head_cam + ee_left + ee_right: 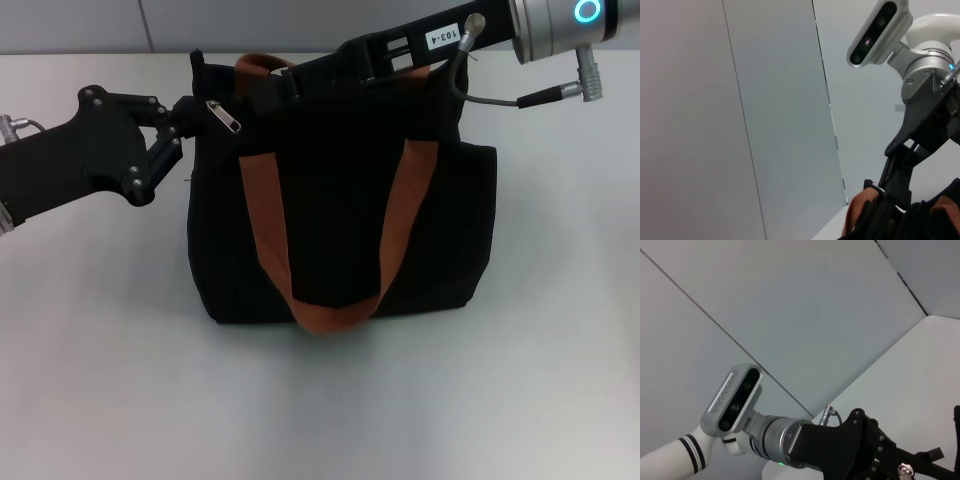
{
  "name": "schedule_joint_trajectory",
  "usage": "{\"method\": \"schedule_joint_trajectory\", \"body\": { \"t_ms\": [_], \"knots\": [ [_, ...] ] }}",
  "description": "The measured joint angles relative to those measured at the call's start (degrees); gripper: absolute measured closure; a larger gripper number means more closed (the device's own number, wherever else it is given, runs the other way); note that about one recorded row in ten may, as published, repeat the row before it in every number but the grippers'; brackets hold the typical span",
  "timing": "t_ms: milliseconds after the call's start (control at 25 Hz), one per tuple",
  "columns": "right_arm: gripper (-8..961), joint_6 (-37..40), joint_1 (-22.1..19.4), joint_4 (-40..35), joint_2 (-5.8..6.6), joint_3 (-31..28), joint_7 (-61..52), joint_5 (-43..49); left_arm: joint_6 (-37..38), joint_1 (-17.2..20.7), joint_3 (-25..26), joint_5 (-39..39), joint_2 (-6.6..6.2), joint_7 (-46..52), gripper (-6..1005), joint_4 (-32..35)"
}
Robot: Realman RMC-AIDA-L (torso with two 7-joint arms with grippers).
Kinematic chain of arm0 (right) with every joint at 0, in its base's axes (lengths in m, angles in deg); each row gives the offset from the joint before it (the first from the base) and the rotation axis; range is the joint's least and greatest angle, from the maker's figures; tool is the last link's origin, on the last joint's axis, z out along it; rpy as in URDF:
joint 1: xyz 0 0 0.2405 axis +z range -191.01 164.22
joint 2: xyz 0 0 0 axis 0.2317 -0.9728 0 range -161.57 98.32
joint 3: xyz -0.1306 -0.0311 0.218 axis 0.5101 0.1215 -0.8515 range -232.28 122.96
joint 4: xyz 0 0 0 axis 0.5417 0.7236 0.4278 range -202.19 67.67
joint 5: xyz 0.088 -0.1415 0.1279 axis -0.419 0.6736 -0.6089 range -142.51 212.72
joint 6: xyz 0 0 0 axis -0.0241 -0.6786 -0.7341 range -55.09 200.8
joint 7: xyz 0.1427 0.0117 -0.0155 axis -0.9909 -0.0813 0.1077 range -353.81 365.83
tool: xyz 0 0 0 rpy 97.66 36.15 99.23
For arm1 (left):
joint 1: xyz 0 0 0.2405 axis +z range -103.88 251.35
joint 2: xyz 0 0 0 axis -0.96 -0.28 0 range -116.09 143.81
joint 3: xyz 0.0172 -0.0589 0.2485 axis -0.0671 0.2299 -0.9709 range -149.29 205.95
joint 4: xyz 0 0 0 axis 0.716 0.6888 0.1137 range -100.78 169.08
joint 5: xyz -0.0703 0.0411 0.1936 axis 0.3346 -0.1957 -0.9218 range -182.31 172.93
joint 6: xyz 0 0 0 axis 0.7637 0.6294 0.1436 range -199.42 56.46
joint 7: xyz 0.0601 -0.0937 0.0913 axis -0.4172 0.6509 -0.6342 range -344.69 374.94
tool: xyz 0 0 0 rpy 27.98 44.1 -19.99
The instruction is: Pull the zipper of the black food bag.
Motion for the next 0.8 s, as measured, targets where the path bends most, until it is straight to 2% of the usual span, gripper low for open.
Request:
{"method": "schedule_joint_trajectory", "body": {
  "t_ms": [800],
  "knots": [
    [247, -1.67, 1.16, 0.08, -0.3, 2.31, -0.66, 0.0, 0.03, -0.15, 0.0, 0.0, -0.1, -0.02, 969, -0.02]
  ]
}}
